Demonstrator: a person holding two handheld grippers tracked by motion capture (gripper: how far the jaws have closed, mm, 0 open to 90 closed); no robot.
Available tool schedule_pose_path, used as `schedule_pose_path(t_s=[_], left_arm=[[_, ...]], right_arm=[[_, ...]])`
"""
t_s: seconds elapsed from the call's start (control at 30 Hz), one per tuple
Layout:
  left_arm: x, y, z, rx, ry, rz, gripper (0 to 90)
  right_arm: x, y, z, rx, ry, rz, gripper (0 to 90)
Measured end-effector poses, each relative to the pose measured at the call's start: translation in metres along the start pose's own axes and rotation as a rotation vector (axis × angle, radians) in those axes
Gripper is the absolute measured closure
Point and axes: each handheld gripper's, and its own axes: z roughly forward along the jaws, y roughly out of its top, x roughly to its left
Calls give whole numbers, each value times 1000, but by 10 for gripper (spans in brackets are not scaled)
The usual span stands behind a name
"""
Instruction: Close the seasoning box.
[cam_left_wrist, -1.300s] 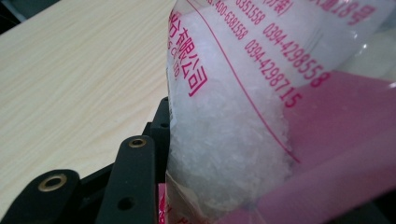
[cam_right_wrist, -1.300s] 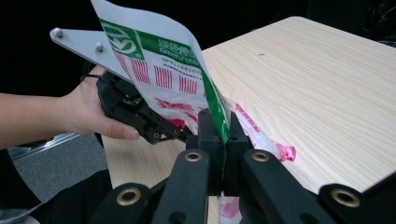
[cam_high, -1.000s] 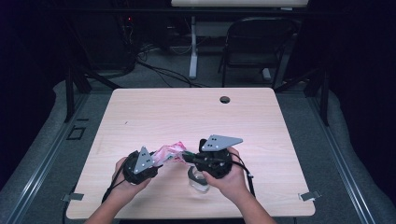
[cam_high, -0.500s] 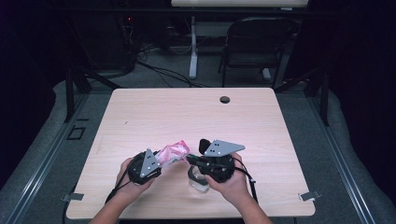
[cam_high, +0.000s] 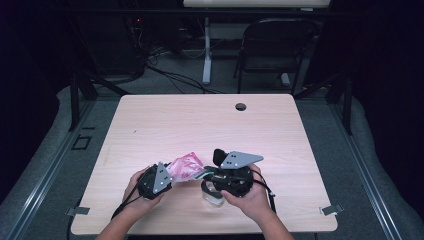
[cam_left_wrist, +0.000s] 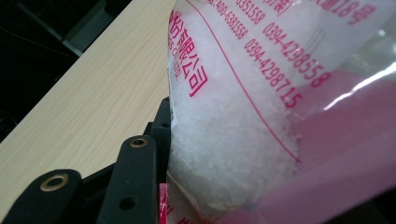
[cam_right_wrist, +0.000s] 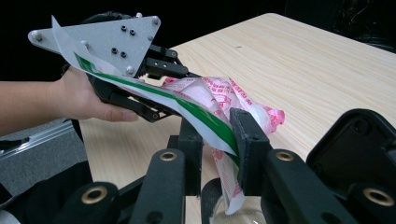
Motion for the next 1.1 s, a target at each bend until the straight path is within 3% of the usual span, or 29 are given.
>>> schedule_pose_path(t_s=[0.23,0.57,1.1], left_arm=[[-1,0,0,9,29,19,615],[-2,2,0,8,67,33,616],[-8,13,-1,-7,148,126,617]], right_arm=[[0,-4,-1,11,-2,5,757],[-1,-10,-2,24,-15,19,870],[-1,-21,-11,24,-42,46,886]])
